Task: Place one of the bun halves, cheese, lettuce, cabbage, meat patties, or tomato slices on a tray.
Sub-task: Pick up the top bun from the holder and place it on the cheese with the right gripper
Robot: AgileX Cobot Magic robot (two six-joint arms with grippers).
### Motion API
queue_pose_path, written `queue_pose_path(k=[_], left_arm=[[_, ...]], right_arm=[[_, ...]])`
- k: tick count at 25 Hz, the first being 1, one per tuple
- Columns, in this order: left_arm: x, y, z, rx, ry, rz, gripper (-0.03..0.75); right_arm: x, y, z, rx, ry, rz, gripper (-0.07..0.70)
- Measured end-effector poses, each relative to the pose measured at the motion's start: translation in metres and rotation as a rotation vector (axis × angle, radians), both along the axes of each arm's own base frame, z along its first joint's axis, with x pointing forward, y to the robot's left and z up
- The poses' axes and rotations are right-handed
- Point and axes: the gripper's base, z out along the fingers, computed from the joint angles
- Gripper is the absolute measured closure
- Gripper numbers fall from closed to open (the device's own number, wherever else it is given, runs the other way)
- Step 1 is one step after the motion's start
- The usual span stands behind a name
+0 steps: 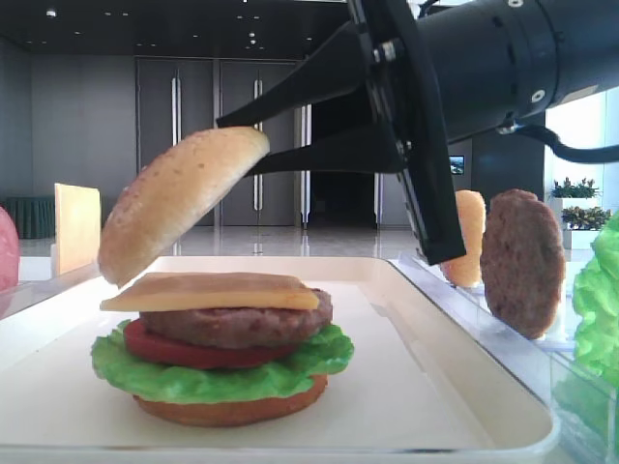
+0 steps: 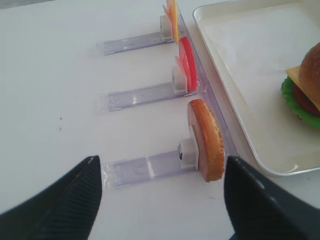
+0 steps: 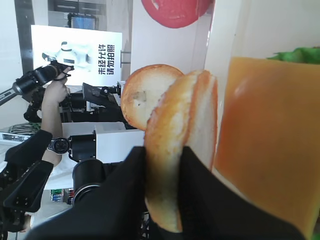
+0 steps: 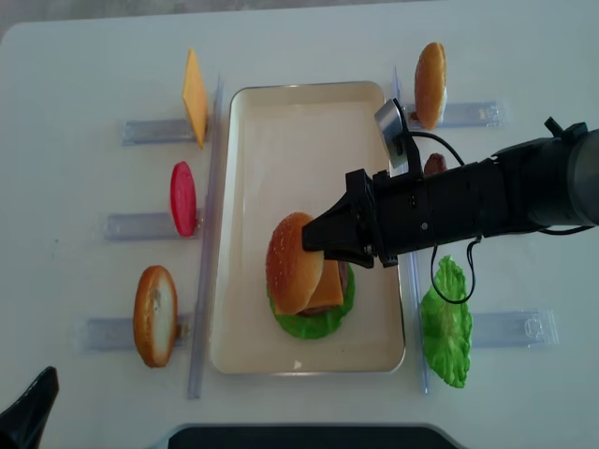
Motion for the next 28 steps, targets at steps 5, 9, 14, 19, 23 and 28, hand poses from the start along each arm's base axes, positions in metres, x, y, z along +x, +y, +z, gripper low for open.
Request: queue_pose_path(k=[5, 9, 14, 19, 23, 28], left_arm=[[0.0000, 0.0000, 0.0000, 0.000, 0.000, 0.000, 0.136], [0.0000, 0.0000, 0.0000, 0.000, 0.000, 0.000, 0.136], [0.0000, 0.0000, 0.0000, 0.000, 0.000, 0.000, 0.136], [0.0000, 0.0000, 0.0000, 0.000, 0.000, 0.000, 0.136], [0.0000, 0.0000, 0.0000, 0.000, 0.000, 0.000, 0.136], [0.0000, 0.0000, 0.0000, 0.000, 0.000, 0.000, 0.136]], right_arm=[[0.0010, -0.0007, -0.0009, -0.008, -0.018, -0.003, 0.489], [0.0042, -0.0045, -0.0011, -0.012, -0.023, -0.019, 0.489], [0.0042, -0.0050, -0.0009, -0.009, -0.025, -0.015, 0.489], [0.0033, -0.0046, 0.0003, 0.005, -0.022, -0.006, 0.489], [0.0026, -0.0038, 0.0003, 0.006, -0.022, -0.003, 0.489], [-0.0026, 0.0032, -0.0003, -0.002, -0.022, 0.019, 0.489]])
